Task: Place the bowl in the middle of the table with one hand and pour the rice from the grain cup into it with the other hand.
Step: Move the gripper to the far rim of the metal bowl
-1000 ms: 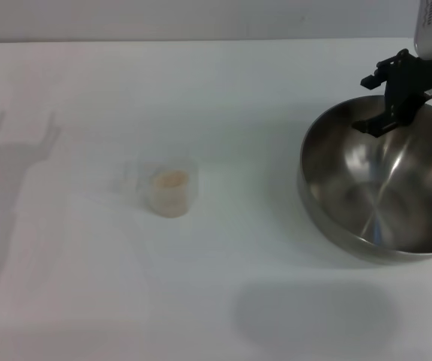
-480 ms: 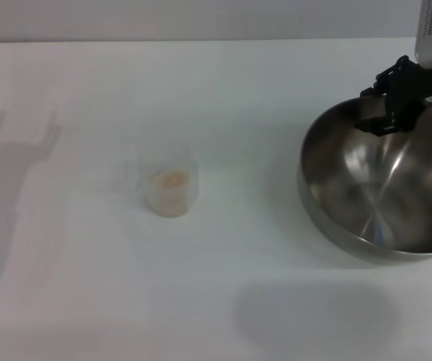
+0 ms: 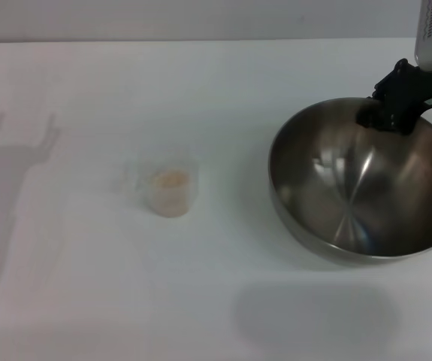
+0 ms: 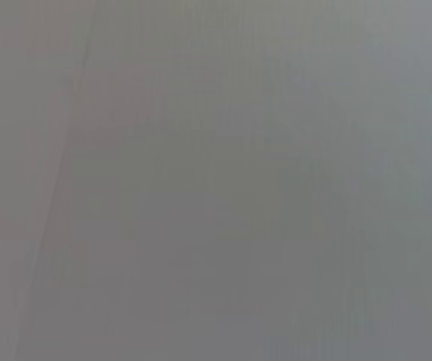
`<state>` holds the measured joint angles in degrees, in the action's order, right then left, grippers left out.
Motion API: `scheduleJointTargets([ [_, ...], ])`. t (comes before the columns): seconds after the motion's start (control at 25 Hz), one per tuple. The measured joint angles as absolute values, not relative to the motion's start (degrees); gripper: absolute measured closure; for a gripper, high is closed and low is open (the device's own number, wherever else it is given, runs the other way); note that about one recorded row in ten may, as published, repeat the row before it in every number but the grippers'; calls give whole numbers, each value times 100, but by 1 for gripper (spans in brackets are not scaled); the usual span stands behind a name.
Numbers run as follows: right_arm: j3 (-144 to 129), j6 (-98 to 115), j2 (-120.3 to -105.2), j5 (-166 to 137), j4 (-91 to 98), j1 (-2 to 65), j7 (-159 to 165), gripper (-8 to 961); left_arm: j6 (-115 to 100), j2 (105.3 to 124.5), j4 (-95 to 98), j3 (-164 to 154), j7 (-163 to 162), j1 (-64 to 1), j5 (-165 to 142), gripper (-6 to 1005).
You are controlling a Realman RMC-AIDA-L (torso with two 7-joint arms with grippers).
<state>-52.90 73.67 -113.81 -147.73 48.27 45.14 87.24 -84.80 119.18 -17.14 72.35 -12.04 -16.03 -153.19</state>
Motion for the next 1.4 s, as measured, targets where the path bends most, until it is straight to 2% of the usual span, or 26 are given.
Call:
scheduleJointTargets([
  [0.12,-5284,7367,-11415,-14759,4939,4470,8721,700,-8504,11918,-1714,7233,-1204,-1595,-15319,170],
  [0.24,-5264,7370,-11451,-14719,5052,4440,8710,738,-8540,11918,-1720,7233,-1204,-1583,-15319,171],
  [0.44,-5280,7466,-11462,-14342,5296,4304,8579,747,-8553,11918,-1759,7233,-1204,-1551,-15319,172],
  [0.56,-5282,7495,-11475,-14224,5408,4248,8565,793,-8558,11918,-1778,7233,-1204,-1538,-15319,172],
  [1.12,-5255,7135,-11731,-14305,5871,3994,8822,947,-8613,11918,-1785,7235,-1203,-1587,-15319,175],
  [1.4,-5232,7296,-11674,-14341,5902,4043,9037,858,-8602,11918,-1784,7249,-1197,-1599,-15319,177],
])
